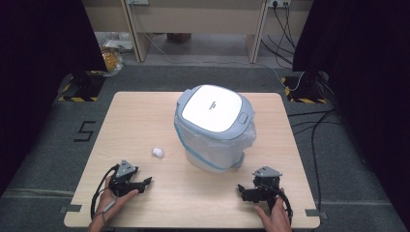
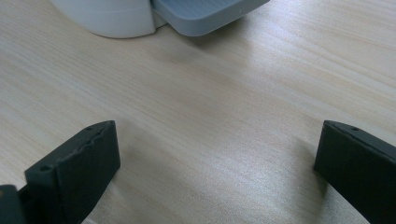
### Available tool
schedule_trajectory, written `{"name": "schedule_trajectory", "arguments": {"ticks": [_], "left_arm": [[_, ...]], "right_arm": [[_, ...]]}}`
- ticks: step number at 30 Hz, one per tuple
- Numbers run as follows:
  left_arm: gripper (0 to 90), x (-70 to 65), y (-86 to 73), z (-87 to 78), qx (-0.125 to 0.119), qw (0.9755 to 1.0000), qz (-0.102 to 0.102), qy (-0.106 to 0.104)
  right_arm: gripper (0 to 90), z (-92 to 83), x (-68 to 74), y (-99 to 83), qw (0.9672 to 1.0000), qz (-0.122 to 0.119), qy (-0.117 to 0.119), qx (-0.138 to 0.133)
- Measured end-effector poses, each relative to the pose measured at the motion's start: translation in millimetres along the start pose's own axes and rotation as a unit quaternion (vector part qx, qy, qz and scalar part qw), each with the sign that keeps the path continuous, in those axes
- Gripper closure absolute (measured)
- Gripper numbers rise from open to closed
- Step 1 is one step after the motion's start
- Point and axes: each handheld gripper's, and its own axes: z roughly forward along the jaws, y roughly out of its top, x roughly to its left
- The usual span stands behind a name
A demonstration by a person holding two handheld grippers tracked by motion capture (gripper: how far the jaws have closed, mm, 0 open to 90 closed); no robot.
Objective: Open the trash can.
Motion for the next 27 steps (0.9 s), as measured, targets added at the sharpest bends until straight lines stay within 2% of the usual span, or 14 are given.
{"name": "schedule_trajectory", "arguments": {"ticks": [10, 11, 13, 14, 15, 16, 18, 23, 27], "left_arm": [[26.8, -7.7, 3.0, 1.6, 0.000, 1.0000, 0.003, 0.003], [26.7, -10.2, 4.4, 1.7, -0.005, 1.0000, 0.006, 0.005], [26.6, -15.5, 8.5, 0.6, -0.020, 0.9998, 0.006, 0.004], [26.5, -17.8, 11.0, -0.3, -0.029, 0.9996, 0.005, 0.003], [26.5, -19.8, 13.8, -1.1, -0.035, 0.9994, 0.005, 0.000], [26.3, -21.9, 16.8, -1.6, -0.041, 0.9992, 0.003, -0.002], [26.3, -25.8, 22.6, -1.4, -0.050, 0.9987, 0.007, -0.004], [26.3, -33.1, 32.1, 2.5, -0.056, 0.9984, 0.010, -0.004], [26.3, -36.9, 34.6, 3.2, -0.058, 0.9983, 0.009, -0.004]], "right_arm": [[1.8, -0.1, 1.3, 0.0, 1.0000, 0.004, 0.000, -0.002], [4.5, -0.6, 1.0, 0.0, 1.0000, 0.004, -0.001, -0.004], [19.0, -3.4, -1.4, 0.8, 1.0000, 0.002, 0.002, -0.009], [22.3, -5.0, -3.5, 1.7, 0.9998, 0.003, 0.009, -0.015], [17.6, -6.3, -5.7, 2.9, 0.9996, 0.007, 0.015, -0.023], [13.8, -8.0, -7.8, 4.3, 0.9994, 0.010, 0.013, -0.029], [17.0, -12.2, -12.7, 8.0, 0.9988, 0.011, 0.003, -0.048], [16.3, -19.0, -27.2, 21.9, 0.9948, 0.031, -0.008, -0.097], [17.3, -16.6, -35.1, 34.0, 0.9933, 0.032, -0.017, -0.109]]}}
